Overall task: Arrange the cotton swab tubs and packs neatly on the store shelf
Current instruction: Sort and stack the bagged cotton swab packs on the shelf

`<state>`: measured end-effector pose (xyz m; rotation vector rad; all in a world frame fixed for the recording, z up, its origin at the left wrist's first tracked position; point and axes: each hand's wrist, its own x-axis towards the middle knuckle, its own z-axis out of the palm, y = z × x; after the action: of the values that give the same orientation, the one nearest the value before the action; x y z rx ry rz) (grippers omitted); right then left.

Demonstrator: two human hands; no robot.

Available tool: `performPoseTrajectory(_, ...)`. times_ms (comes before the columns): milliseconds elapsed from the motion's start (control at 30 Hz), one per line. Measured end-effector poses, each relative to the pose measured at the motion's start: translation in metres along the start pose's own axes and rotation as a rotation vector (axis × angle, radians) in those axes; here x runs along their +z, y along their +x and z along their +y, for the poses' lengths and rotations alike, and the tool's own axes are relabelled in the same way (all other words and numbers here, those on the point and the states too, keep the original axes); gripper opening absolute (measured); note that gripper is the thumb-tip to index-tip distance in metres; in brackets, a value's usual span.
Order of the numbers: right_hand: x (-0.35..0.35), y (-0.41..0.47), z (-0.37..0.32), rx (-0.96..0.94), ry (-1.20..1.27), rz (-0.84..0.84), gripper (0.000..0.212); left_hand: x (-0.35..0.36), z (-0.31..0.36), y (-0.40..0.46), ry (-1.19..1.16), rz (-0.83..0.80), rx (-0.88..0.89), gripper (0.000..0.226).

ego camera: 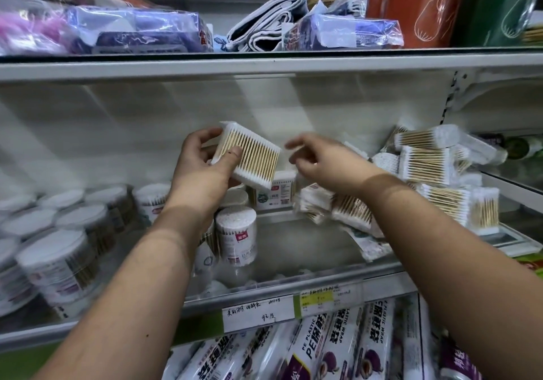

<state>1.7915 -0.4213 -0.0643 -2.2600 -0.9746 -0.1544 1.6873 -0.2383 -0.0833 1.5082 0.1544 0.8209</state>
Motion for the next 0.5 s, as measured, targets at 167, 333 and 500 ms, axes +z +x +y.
performPoseTrajectory(167,0.002,-0.020,-0.016,-0.134,0.095,-0.098,0.074,0.009,0.005,-0.004,-0.103,0.037,-0.070,0.026)
performPoseTrajectory(333,0.014,-0.013,-0.012,-0.076,0.123,0.142,0.058,0.012,0.018,-0.002,-0.092,-0.048,-0.258,0.058)
performPoseTrajectory(500,-0.001,-0.010,-0.006,0.045,0.104,0.082,0.031,0.004,0.017,0.004,0.362,-0.093,-0.134,0.041)
